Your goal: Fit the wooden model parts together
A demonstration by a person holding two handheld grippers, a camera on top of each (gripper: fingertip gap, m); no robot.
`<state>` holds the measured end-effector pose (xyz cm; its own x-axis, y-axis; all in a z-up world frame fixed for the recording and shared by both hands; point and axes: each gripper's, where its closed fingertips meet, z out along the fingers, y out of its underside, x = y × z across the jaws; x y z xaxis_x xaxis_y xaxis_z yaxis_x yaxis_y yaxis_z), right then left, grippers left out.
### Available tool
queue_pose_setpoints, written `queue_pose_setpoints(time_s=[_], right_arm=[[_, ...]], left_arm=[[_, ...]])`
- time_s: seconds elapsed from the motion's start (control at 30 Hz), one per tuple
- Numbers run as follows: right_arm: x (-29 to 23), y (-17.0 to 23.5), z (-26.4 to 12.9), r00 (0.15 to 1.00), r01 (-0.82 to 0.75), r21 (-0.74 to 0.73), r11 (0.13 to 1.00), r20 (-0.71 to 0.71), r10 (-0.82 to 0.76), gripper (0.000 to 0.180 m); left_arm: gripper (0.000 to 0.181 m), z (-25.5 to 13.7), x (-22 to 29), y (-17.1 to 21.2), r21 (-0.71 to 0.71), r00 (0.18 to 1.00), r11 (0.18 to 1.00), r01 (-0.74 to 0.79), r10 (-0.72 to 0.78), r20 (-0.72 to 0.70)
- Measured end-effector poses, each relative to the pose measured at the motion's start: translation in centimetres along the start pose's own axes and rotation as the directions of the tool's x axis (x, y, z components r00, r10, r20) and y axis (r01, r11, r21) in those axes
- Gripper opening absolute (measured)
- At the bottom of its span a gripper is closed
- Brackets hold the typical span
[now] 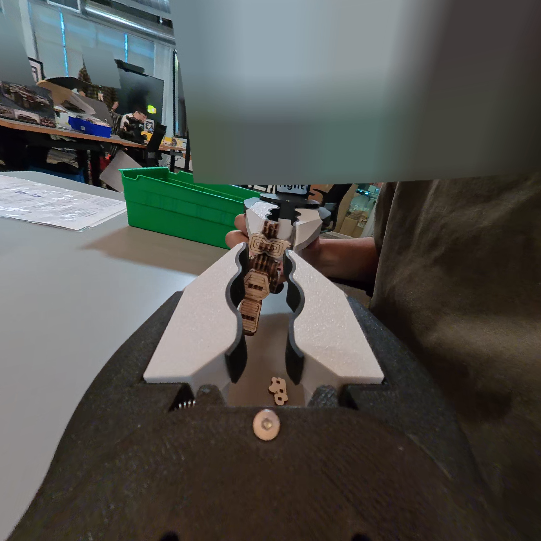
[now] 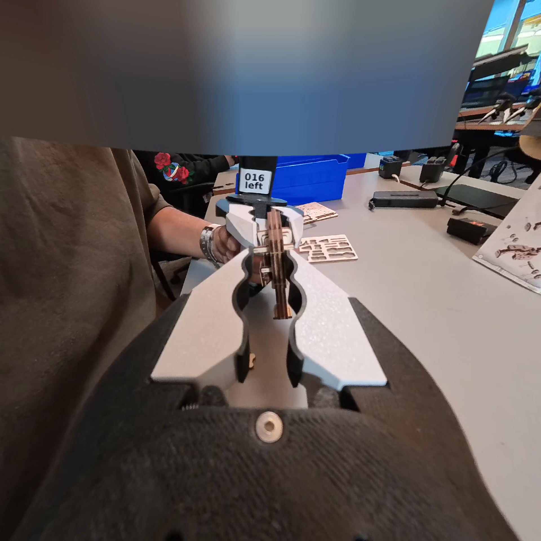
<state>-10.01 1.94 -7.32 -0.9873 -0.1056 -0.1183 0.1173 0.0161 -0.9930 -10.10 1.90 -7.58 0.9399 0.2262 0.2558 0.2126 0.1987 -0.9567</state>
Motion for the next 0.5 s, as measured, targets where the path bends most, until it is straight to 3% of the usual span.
queue_pose_setpoints(time_s=[0.37,0.4,0.5], right_arm=[[0.50,0.13,-0.28,0.999,-0.051,-0.060,0.997,-0.007,0.051,0.017],[0.87,0.35,-0.32,0.998,-0.053,-0.069,0.996,-0.030,0.051,0.007],[0.85,0.29,-0.24,0.999,-0.050,-0.053,0.997,-0.014,0.049,0.007]], left_arm=[[0.021,-0.07,-0.50,0.22,-0.014,0.999,1.000,-0.015,0.015,0.028],[0.021,-0.06,-0.39,0.22,-0.013,1.000,1.000,-0.009,0.009,0.022],[0.021,0.00,-0.42,0.19,-0.012,1.000,1.000,-0.009,0.009,0.026]])
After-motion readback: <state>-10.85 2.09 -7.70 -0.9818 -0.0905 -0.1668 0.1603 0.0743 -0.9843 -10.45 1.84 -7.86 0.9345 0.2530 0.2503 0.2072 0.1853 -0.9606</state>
